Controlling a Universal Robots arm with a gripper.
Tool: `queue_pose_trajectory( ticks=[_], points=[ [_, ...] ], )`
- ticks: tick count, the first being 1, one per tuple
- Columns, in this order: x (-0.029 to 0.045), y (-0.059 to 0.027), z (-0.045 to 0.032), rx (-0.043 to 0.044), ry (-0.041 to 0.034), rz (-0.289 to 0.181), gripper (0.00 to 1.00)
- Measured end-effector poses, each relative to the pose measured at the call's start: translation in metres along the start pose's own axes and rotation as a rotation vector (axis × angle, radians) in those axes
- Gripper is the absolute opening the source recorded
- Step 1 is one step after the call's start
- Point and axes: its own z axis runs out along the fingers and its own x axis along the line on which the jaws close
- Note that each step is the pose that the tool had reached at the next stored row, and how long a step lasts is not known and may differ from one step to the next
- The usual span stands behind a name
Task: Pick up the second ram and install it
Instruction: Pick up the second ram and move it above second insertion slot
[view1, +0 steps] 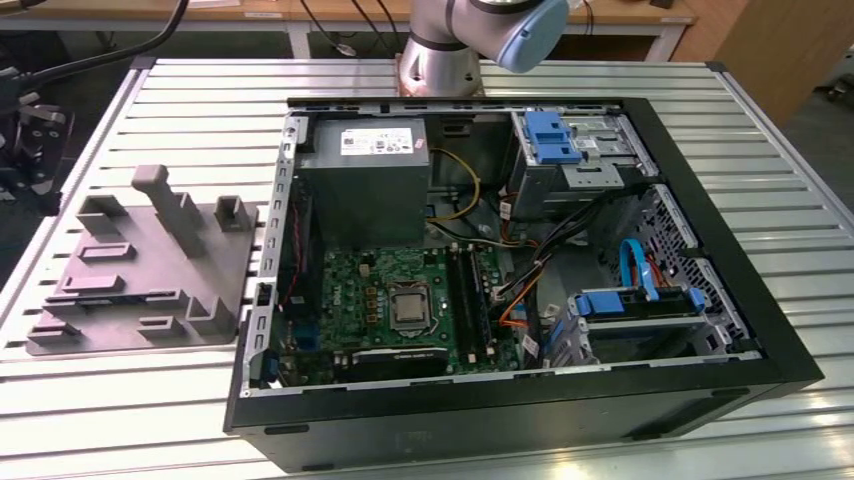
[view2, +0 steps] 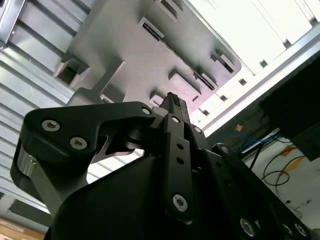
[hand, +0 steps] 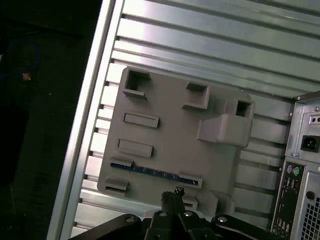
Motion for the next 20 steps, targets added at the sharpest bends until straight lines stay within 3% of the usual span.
queue_pose_trajectory(
  ticks=[20],
  points=[
    [0.0001, -0.0002, 0.0039, -0.0052, 0.0158, -0.364, 0.10]
  ],
)
